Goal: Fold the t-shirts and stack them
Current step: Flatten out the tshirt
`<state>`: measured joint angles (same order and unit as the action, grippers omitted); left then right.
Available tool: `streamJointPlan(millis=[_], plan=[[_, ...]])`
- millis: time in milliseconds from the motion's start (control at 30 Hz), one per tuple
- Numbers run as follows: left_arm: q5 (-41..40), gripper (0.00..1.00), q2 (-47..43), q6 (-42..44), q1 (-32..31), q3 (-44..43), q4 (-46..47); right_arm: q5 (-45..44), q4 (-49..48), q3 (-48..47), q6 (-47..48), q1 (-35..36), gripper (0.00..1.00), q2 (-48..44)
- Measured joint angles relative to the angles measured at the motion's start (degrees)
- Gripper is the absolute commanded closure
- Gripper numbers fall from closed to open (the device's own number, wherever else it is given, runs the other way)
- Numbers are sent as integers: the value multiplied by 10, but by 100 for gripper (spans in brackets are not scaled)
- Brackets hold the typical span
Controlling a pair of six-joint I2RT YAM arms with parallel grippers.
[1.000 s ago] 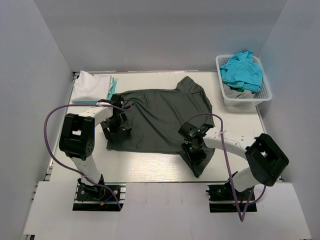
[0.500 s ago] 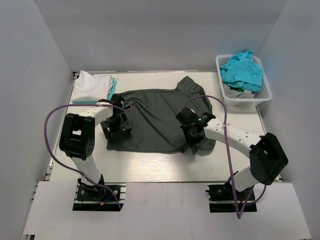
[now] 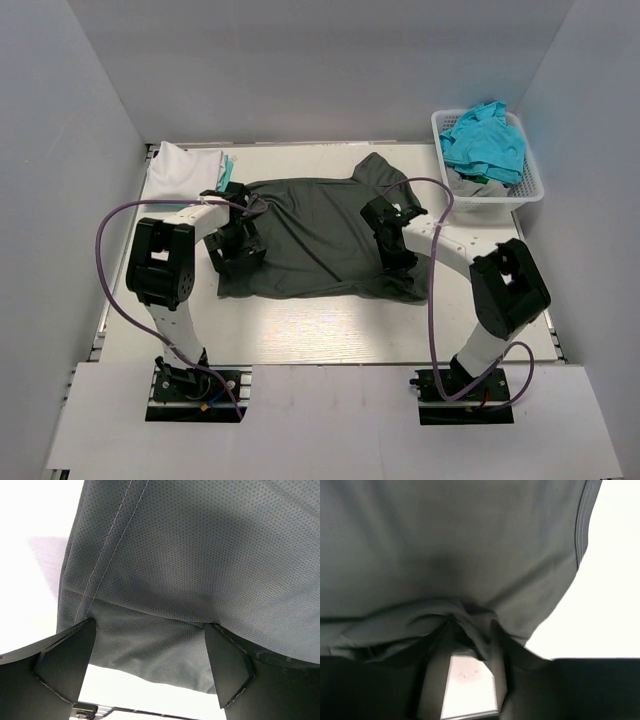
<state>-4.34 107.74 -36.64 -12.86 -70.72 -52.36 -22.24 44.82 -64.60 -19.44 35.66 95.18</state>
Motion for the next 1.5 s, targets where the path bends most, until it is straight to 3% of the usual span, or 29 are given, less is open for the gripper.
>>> streamJointPlan(millis=[133,300,500,1000,1500], plan=[[7,0,5,3,0,-5,1,-3,-4,-21,-3,-6,48,16],[9,0,5,4,0,-5,3,36,-11,-21,10,-7,37,-27],[12,0,5,4,0,-5,6,119,-65,-17,18,-6,37,-95],[12,0,5,4,0,-5,6,87,-71,-34,-38,-15,40,46],[12,0,5,4,0,-5,6,141,-74,74,-42,-15,36,-32]])
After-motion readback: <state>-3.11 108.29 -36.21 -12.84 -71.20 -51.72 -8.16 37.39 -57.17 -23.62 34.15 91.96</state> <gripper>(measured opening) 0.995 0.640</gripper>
